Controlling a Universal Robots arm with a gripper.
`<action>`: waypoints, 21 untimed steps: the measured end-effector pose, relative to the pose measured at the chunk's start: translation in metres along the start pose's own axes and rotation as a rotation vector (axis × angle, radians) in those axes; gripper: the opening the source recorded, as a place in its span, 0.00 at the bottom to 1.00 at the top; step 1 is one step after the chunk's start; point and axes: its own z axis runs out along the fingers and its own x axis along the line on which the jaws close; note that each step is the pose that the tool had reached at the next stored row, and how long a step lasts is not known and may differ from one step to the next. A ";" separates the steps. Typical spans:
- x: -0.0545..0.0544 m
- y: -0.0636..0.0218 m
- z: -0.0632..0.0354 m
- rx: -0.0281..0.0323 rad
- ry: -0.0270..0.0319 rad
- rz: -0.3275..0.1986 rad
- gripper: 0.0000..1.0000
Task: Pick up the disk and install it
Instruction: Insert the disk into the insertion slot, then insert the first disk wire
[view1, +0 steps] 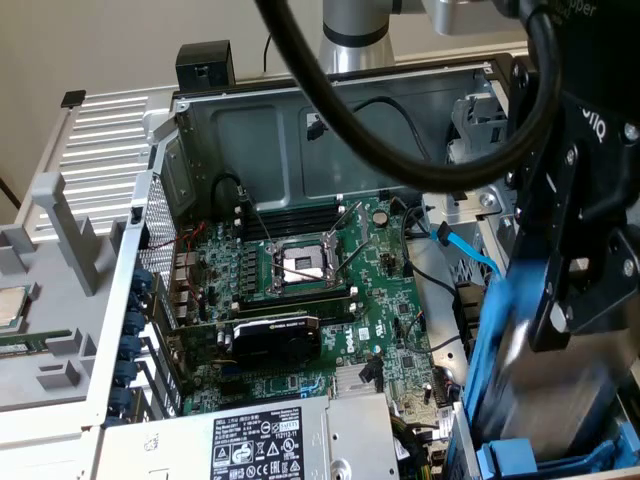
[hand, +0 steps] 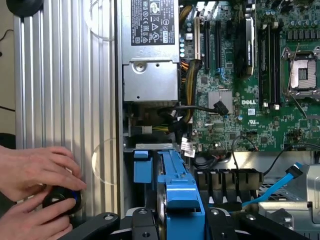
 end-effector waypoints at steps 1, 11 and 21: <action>0.000 0.0000 0.0000 0.0000 0.0000 0.000 0.38; 0.000 0.0000 -0.0002 -0.0001 0.0004 0.000 0.45; -0.002 0.0001 -0.0002 0.0004 0.0003 0.004 0.45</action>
